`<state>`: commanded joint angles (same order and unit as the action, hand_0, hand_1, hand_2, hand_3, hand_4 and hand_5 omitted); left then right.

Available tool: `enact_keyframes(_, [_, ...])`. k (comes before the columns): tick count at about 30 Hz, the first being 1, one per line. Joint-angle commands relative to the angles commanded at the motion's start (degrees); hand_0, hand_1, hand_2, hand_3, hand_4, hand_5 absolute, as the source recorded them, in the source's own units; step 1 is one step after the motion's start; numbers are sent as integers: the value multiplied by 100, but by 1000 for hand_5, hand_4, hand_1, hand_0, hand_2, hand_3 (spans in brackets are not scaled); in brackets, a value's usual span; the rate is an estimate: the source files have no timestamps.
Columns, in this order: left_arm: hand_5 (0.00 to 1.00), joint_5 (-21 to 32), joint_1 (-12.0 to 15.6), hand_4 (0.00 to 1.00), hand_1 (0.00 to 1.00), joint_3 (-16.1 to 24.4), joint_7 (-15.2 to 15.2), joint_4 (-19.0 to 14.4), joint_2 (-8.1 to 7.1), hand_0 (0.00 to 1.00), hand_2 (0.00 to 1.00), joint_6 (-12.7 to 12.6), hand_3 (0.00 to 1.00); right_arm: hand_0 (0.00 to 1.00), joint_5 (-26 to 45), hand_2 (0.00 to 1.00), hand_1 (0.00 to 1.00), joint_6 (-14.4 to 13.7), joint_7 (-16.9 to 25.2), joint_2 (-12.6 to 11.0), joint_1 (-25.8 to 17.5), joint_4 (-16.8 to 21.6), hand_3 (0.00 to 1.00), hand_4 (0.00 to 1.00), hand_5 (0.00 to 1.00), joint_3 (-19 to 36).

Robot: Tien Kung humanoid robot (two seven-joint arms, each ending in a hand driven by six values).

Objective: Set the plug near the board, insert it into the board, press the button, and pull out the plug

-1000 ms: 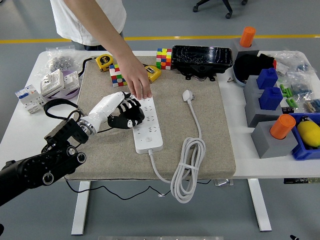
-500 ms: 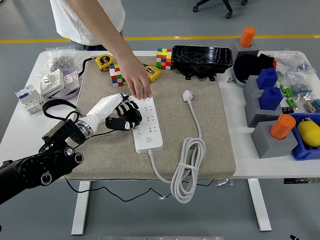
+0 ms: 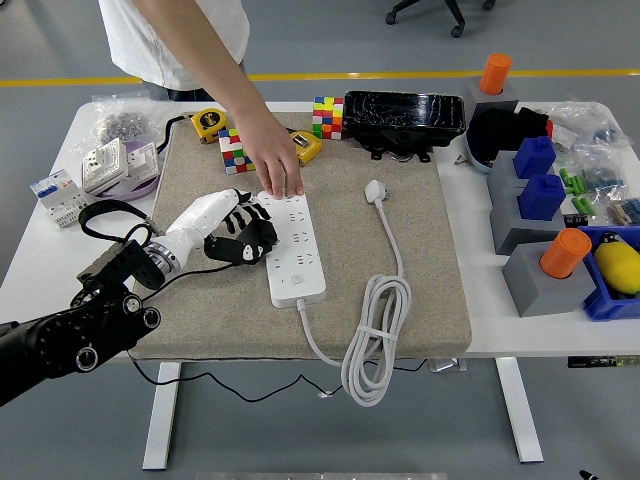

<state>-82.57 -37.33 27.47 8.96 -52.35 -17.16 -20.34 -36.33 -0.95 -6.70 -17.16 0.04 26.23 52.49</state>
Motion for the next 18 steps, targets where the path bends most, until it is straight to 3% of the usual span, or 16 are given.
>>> enact_keyframes(18, [2,-558,-87,562,355,-115,-11,-54,-61,344,422,69,561,679,-1,696,687,2,0,2,4,1,596,933,529,10])
